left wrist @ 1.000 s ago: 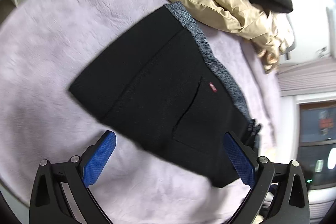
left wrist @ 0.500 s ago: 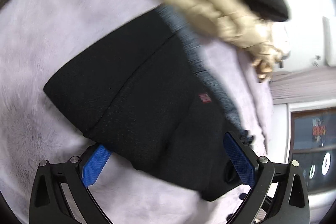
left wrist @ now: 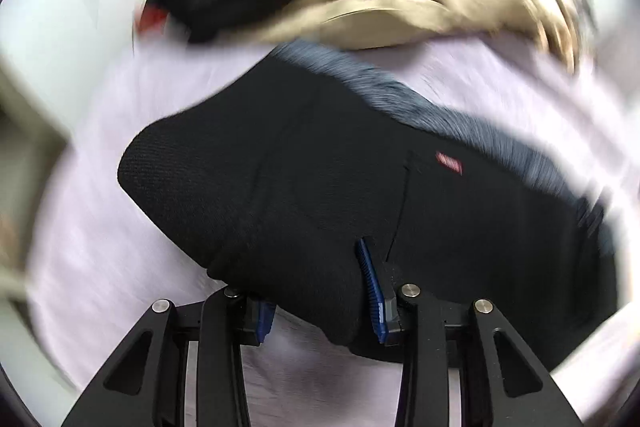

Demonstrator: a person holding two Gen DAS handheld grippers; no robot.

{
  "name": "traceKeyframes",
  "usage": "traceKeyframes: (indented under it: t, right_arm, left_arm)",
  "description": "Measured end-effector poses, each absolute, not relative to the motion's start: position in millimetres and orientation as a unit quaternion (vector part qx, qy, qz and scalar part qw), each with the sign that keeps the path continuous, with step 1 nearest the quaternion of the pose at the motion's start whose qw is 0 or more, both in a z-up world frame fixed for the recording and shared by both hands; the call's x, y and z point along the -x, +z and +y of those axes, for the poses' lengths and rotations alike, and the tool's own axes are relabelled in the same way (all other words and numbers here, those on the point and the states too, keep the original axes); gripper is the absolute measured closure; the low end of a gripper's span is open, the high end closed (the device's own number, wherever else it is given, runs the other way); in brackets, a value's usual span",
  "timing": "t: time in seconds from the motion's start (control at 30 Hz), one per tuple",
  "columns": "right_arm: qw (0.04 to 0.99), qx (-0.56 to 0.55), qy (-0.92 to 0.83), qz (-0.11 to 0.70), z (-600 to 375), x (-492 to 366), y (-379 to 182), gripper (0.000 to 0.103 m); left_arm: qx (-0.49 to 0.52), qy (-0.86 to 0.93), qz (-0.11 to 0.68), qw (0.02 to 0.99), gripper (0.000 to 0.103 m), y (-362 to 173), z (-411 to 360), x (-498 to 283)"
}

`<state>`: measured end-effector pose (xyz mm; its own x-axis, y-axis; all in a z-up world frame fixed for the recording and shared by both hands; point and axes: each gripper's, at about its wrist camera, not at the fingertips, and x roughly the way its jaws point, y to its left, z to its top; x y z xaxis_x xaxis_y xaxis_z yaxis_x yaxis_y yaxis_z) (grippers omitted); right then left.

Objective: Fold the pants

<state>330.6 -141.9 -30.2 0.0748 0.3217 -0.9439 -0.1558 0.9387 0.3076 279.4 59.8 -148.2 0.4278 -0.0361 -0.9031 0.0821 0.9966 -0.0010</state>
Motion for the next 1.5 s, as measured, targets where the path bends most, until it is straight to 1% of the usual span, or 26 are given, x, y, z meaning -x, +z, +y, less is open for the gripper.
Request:
traceKeyframes:
  t: [0.07,0.13,0.23,0.33,0.47,0.53,0.57,0.6,0.63,0.73,0.87,0.97,1.03,1.13,1.2,1.33,1.4,1.5]
  right_arm:
    - [0.712,-0.063,0.191,0.672,-115.4,-355.2,-26.1,0.0]
    - [0.681,-0.041,0.208,0.701,-75.8,-384.4,-31.6,0.0]
    - [0.644,-0.011,0.234,0.729,-22.5,-406.2,-45.7,0.0]
    - [0.589,0.054,0.268,0.761,41.6,-412.0,-73.7,0.0]
    - [0.533,0.127,0.266,0.793,89.4,-405.2,-110.7,0.0]
    - [0.522,0.151,0.253,0.8,93.8,-402.3,-121.7,0.001]
    - [0.521,0.157,0.245,0.803,92.4,-402.0,-125.4,0.015]
    - [0.518,0.156,0.241,0.806,87.2,-401.8,-127.0,0.068]
    - [0.523,0.148,0.236,0.806,80.4,-402.5,-125.0,0.081]
    - [0.547,0.114,0.252,0.79,53.3,-402.0,-101.5,0.084]
    - [0.584,0.013,0.287,0.759,-6.8,-395.9,-58.6,0.085]
    - [0.605,-0.09,0.309,0.728,-73.7,-390.3,-27.3,0.085]
    - [0.622,-0.157,0.328,0.693,-130.2,-377.0,-5.2,0.085]
    - [0.64,-0.225,0.346,0.648,-199.8,-357.3,19.0,0.084]
    - [0.654,-0.274,0.354,0.61,-264.6,-332.3,28.9,0.084]
    - [0.668,-0.358,0.34,0.557,-380.5,-281.0,19.4,0.084]
    - [0.669,-0.39,0.326,0.543,-425.3,-255.6,2.6,0.084]
    - [0.664,-0.423,0.298,0.539,-482.8,-223.3,-38.6,0.082]
  left_arm:
    - [-0.117,-0.026,0.51,0.852,0.064,-150.3,35.0,-267.9]
    - [-0.153,-0.023,0.498,0.853,0.064,-152.6,25.3,-261.5]
    - [-0.158,-0.026,0.495,0.854,0.064,-151.7,25.3,-259.6]
    - [-0.176,-0.026,0.49,0.853,0.064,-153.1,21.4,-253.7]
    - [-0.183,-0.022,0.487,0.854,0.064,-152.5,9.2,-256.3]
    - [-0.183,-0.022,0.487,0.854,0.064,-153.5,3.6,-256.7]
    - [-0.187,-0.023,0.486,0.854,0.064,-153.4,0.4,-257.1]
    - [-0.191,-0.025,0.488,0.851,0.064,-151.9,0.4,-258.4]
    - [-0.196,-0.028,0.495,0.846,0.064,-151.4,-1.4,-259.6]
    - [-0.214,-0.042,0.481,0.849,0.064,-134.6,-14.5,-255.3]
    - [-0.224,-0.06,0.457,0.859,0.064,-99.5,-38.6,-246.1]
    - [-0.243,-0.077,0.423,0.869,0.064,-68.7,-68.6,-231.3]
    - [-0.265,-0.089,0.397,0.874,0.064,-49.3,-100.5,-219.7]
    - [-0.285,-0.112,0.379,0.873,0.064,-25.5,-145.8,-206.5]
    - [-0.288,-0.137,0.374,0.871,0.064,-11.6,-183.8,-194.8]
    - [-0.312,-0.185,0.369,0.856,0.064,-5.8,-268.3,-170.5]
    - [-0.335,-0.207,0.368,0.842,0.064,-19.8,-310.0,-155.2]
    - [-0.365,-0.235,0.381,0.816,0.064,-54.3,-363.6,-131.3]
